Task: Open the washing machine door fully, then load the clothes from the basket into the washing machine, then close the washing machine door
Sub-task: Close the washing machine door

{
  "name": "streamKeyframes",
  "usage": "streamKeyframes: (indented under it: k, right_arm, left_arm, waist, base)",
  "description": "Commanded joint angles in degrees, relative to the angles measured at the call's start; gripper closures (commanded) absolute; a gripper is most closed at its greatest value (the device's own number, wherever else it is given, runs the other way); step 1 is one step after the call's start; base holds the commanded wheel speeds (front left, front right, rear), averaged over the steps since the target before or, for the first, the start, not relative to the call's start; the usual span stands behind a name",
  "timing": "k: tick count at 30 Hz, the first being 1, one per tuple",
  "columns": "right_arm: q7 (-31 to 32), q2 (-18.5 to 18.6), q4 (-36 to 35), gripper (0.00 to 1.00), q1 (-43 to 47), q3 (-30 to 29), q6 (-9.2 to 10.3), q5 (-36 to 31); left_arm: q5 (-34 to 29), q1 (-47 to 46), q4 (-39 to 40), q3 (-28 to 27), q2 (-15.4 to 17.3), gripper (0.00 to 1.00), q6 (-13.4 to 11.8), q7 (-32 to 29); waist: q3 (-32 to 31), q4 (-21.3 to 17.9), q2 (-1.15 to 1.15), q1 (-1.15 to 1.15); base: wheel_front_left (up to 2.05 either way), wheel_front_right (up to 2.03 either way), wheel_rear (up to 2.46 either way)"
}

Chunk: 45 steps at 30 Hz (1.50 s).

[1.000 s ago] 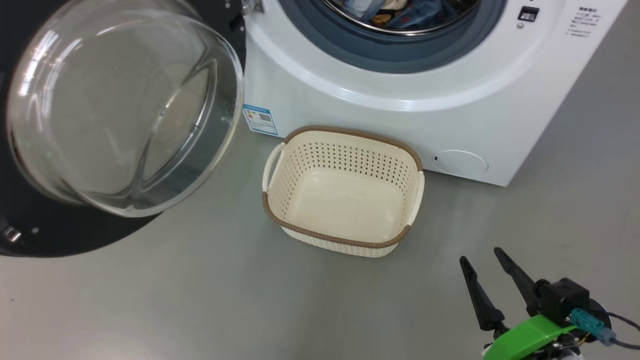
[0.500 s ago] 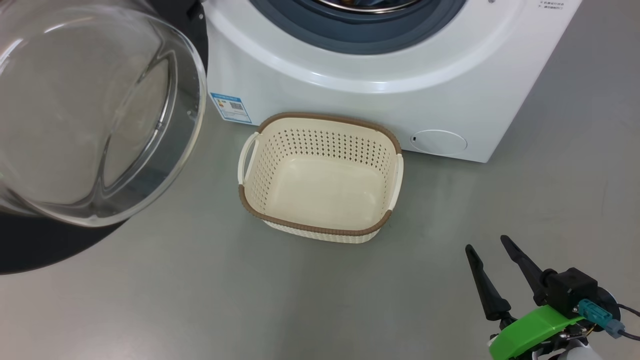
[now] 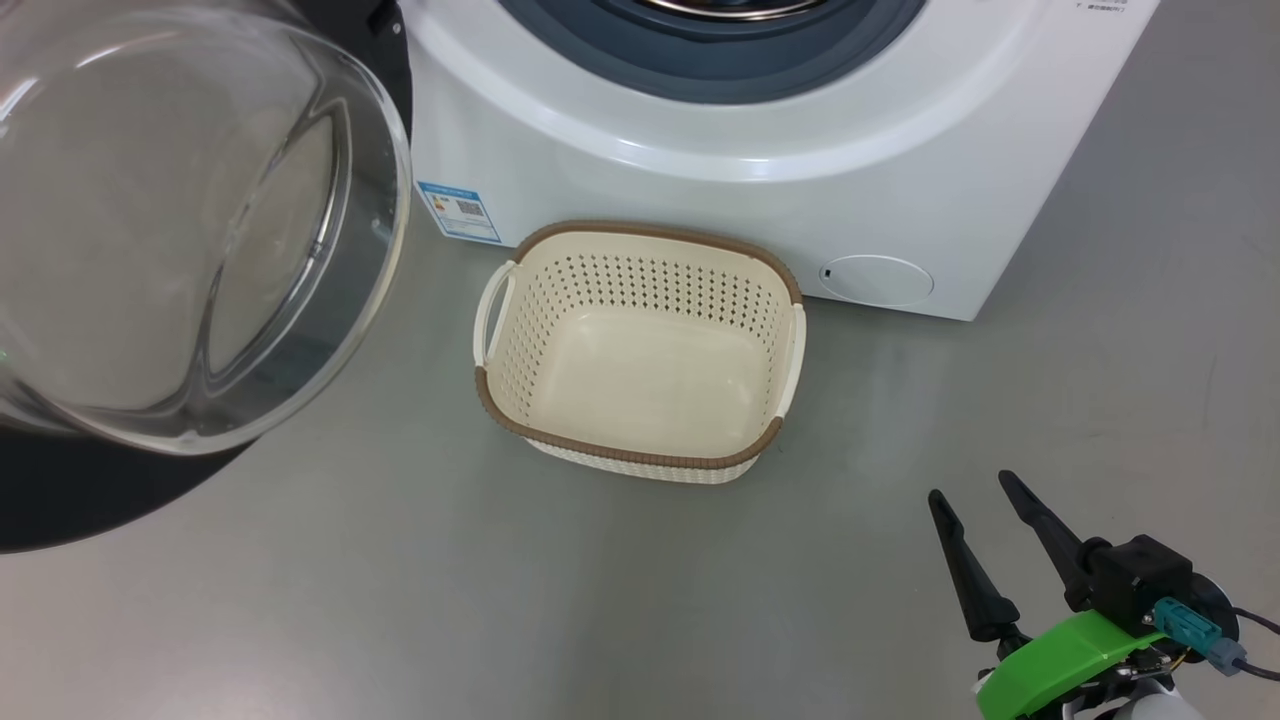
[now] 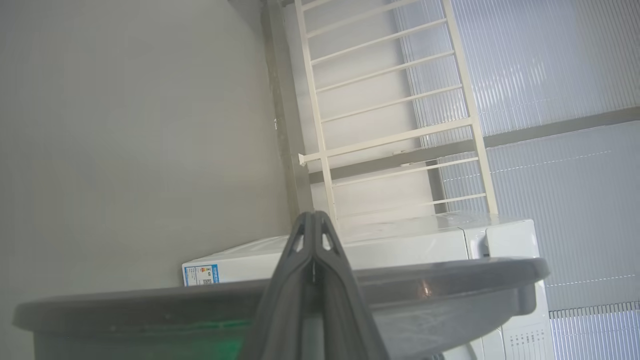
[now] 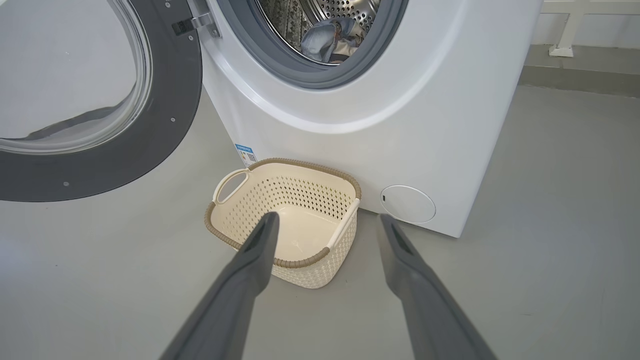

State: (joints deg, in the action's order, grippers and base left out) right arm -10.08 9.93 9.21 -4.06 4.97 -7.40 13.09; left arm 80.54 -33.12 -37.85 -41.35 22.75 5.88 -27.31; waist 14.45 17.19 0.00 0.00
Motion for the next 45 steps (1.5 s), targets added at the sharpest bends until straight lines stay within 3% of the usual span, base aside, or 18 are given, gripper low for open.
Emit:
streamKeyframes:
  k: [1, 16, 25, 33, 45]
  right_arm:
    - [0.0, 0.2, -1.1, 0.00, -0.8, 1.5, -0.09, -0.4]
    - [-0.2, 0.0, 0.0, 0.00, -0.9, 2.1, -0.09, -0.2]
    - [-0.6, -0.8, 1.1, 0.00, -1.0, 2.4, -0.09, 0.2]
    - [-1.6, -1.5, 2.5, 0.00, -0.8, 2.4, -0.09, 0.5]
    - [-3.3, -3.3, 5.6, 0.00, -2.3, 3.6, -0.09, 1.4]
  left_arm:
    - [0.6, 0.6, 2.3, -0.3, 3.2, 1.00, 0.3, -1.9]
    - [7.4, 4.5, 10.1, 0.5, -0.2, 1.00, 0.0, -14.4]
    - [12.0, 7.4, 17.8, 2.3, -3.0, 1.00, -1.8, -23.5]
    - [16.3, 11.6, 30.1, 6.7, -6.9, 1.00, -6.1, -33.3]
    - [18.0, 12.5, 42.8, 13.7, -15.0, 1.00, -9.6, -35.7]
  waist:
    - [-0.1, 0.1, 0.00, 0.00]
    - [-1.1, 0.8, 0.00, 0.00]
    - [-2.2, 0.9, 0.00, 0.00]
    - [-2.6, 0.6, 0.00, 0.00]
    - [-4.2, -2.4, 0.00, 0.00]
  base:
    - [0.00, 0.00, 0.00]
    - [0.00, 0.00, 0.00]
    - [0.00, 0.00, 0.00]
    - [0.00, 0.00, 0.00]
    - [0.00, 0.00, 0.00]
